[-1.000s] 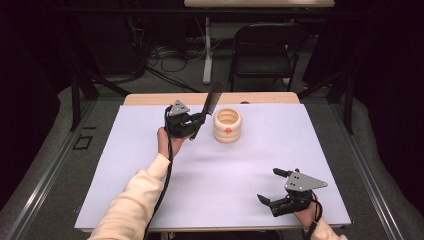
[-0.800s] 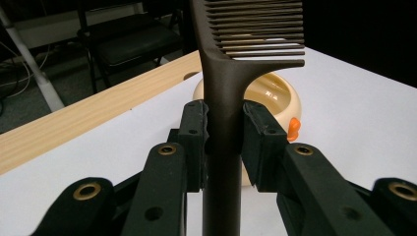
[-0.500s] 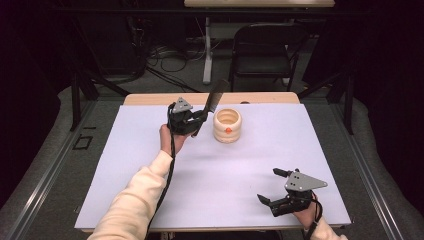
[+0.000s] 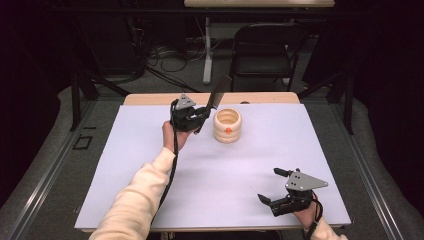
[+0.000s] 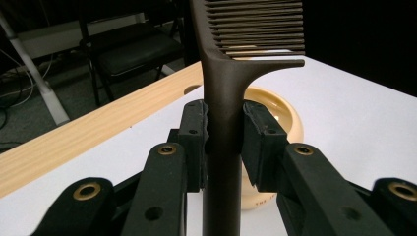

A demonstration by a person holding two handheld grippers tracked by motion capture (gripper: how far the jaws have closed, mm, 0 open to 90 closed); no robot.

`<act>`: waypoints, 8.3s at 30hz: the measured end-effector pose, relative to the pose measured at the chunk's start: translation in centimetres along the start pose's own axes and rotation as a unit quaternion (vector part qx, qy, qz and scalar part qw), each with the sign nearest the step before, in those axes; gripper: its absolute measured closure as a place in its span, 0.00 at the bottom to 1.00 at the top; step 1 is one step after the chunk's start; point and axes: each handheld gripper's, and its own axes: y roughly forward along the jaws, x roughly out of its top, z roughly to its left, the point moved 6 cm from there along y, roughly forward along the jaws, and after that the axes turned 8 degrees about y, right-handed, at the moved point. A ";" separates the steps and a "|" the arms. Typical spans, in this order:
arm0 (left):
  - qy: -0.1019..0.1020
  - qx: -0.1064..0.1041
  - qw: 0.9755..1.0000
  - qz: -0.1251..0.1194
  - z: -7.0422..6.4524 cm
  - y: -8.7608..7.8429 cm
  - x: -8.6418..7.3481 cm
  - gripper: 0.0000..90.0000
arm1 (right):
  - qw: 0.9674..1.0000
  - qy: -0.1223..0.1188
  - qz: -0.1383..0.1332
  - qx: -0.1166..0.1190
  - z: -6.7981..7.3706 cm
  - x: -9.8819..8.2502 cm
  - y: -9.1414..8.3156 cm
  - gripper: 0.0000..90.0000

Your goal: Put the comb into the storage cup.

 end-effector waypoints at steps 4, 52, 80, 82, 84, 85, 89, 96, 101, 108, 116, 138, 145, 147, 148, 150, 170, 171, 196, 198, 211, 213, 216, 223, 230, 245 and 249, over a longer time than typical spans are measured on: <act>0.000 -0.001 1.000 -0.001 -0.1 0.2 0.3 0.81 | 1.000 0.006 -0.001 0.001 -0.1 0.0 0.0 0.00; 0.008 0.001 0.999 -0.035 -1.2 3.8 4.6 0.81 | 1.000 0.003 0.002 0.002 0.0 -0.1 0.0 0.00; -0.012 0.018 0.997 -0.077 -1.7 6.1 4.9 0.81 | 1.000 0.002 0.002 0.003 0.0 -0.1 0.0 0.00; -0.014 0.021 0.996 -0.080 -1.7 6.2 4.8 0.81 | 1.000 0.002 0.002 0.003 0.0 -0.1 0.0 0.00; -0.016 0.022 0.996 -0.083 -1.6 6.4 4.7 0.81 | 1.000 0.001 0.002 0.003 0.0 0.0 0.0 0.00; -0.019 0.023 0.996 -0.085 -1.6 6.5 4.6 0.81 | 1.000 0.002 0.002 0.003 0.0 -0.1 0.0 0.00; -0.030 0.025 0.995 -0.090 -1.5 6.9 4.2 0.81 | 1.000 0.001 0.002 0.003 0.0 0.0 0.0 0.00; -0.050 0.018 0.994 -0.092 -1.4 7.7 3.5 0.81 | 1.000 0.002 0.003 0.004 0.0 0.0 0.0 0.00; -0.054 0.020 0.994 -0.093 -1.3 7.9 3.1 0.81 | 1.000 0.001 0.003 0.004 0.0 0.0 0.0 0.00; -0.055 0.015 0.995 -0.087 -1.3 8.2 2.6 0.81 | 1.000 0.001 0.003 0.004 0.0 0.0 0.0 0.00; -0.060 0.012 0.995 -0.083 -1.2 8.4 2.0 0.81 | 1.000 0.000 0.002 0.004 0.0 0.0 0.0 0.00; -0.064 0.004 0.996 -0.058 -1.3 9.1 1.0 0.81 | 1.000 0.000 0.003 0.004 0.0 0.0 0.0 0.00; -0.065 0.003 0.997 -0.048 -1.4 9.3 0.7 0.81 | 1.000 0.000 0.003 0.004 0.0 0.0 0.0 0.00; -0.063 0.003 0.997 -0.046 -1.5 9.4 0.7 0.81 | 1.000 0.000 0.003 0.004 0.0 0.0 0.0 0.00; -0.062 0.002 0.997 -0.044 -1.5 9.4 0.6 0.81 | 1.000 0.000 0.002 0.004 0.0 0.0 0.0 0.00; -0.058 0.004 0.997 -0.041 -1.6 9.4 0.5 0.81 | 1.000 0.000 0.002 0.003 0.0 0.0 0.0 0.00; -0.041 0.007 0.999 -0.015 -1.9 9.7 -0.1 0.81 | 1.000 0.000 0.002 0.002 0.0 0.0 0.0 0.00; -0.040 0.007 0.999 -0.015 -2.0 9.8 -0.1 0.81 | 1.000 0.000 0.001 0.002 0.0 0.0 0.0 0.00; -0.038 0.007 0.999 0.008 -2.0 9.9 -0.7 0.80 | 1.000 0.000 0.001 0.001 0.0 0.0 0.0 0.00; -0.036 0.006 0.999 0.010 -2.0 9.9 -0.8 0.80 | 1.000 0.000 0.002 0.002 0.0 0.0 0.0 0.00; -0.029 0.006 0.999 0.020 -2.2 9.9 -0.9 0.80 | 1.000 0.000 0.002 0.002 0.0 0.0 0.0 0.00; -0.030 0.005 0.999 0.019 -2.2 9.9 -0.9 0.80 | 1.000 0.000 0.002 0.002 0.0 0.0 0.0 0.00; -0.026 0.001 1.000 0.013 -2.2 9.7 -0.8 0.79 | 1.000 -0.001 0.001 0.001 0.0 0.0 0.0 0.00; -0.025 -0.003 1.000 0.012 -2.2 9.1 -0.6 0.65 | 1.000 -0.001 0.001 0.002 0.0 0.0 0.0 0.00; -0.018 -0.013 1.000 0.010 -2.0 8.0 0.0 0.52 | 1.000 0.000 0.002 0.002 0.0 0.0 0.0 0.00; 0.006 -0.026 0.999 0.033 -1.6 4.5 0.5 0.20 | 1.000 -0.001 0.002 0.001 0.0 0.0 0.0 0.00; 0.012 -0.028 0.999 0.038 -1.5 3.5 0.3 0.17 | 1.000 0.000 0.003 0.001 0.0 0.0 0.0 0.00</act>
